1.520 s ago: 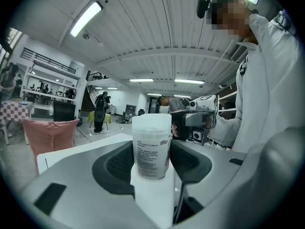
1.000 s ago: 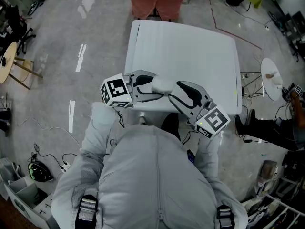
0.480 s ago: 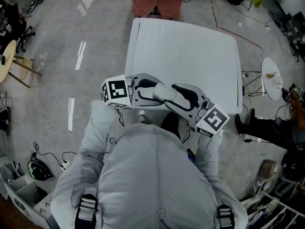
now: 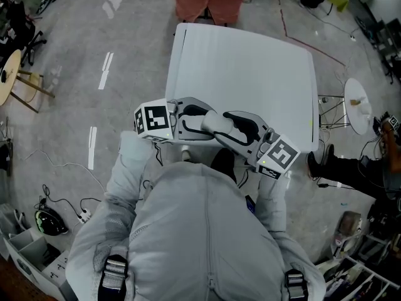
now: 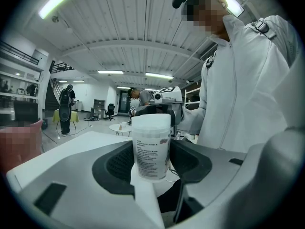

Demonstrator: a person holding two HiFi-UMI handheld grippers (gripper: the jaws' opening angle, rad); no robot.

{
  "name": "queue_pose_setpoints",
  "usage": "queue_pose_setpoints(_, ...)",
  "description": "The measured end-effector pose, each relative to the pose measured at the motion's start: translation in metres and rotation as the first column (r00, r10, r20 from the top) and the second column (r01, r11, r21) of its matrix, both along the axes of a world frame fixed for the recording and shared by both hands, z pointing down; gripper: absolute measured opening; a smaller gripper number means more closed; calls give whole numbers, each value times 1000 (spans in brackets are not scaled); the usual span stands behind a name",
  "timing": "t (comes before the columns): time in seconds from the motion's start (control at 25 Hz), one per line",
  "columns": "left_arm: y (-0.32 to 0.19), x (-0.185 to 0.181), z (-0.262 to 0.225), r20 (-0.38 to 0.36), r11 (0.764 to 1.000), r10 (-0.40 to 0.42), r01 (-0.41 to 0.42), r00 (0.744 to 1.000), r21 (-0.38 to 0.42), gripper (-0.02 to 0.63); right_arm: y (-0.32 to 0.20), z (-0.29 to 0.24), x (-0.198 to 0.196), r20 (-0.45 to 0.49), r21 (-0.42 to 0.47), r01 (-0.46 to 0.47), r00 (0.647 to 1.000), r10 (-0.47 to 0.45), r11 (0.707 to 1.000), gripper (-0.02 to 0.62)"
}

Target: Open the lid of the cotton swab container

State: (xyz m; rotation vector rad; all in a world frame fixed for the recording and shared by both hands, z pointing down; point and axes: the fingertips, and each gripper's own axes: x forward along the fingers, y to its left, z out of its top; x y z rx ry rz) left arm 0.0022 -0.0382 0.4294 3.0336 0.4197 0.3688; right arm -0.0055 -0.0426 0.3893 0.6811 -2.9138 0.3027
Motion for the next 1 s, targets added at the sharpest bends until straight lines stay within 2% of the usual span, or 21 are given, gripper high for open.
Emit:
queue_pose_setpoints(0.2,-3,0,1,0,1000,0,0,1000,3,238,-4,2,2,47,-53,-1,999,4,999,219)
queue_pose_setpoints(0.72,-5,-7,0,-27,1000,-11,10,1000,-17,239,-9,2,-3,123,-124,7,992,8,992,219)
queue_pose_setpoints(0.8,-4,-8,1,-23,1000,-11,11,1000,-5,239,-10,0,-2,165,-151,6,986,19,989,219)
queue_pose_setpoints(0.92,-5,0,2,-3,999,-16,16,1000,51,233,-15,-8,6,286,-211,4,956,58,978,219)
queue_pose_setpoints(1.0,-5,3,1,-2,998,-8,8,1000,54,233,-15,-9,7,266,-195,-7,962,59,981,219)
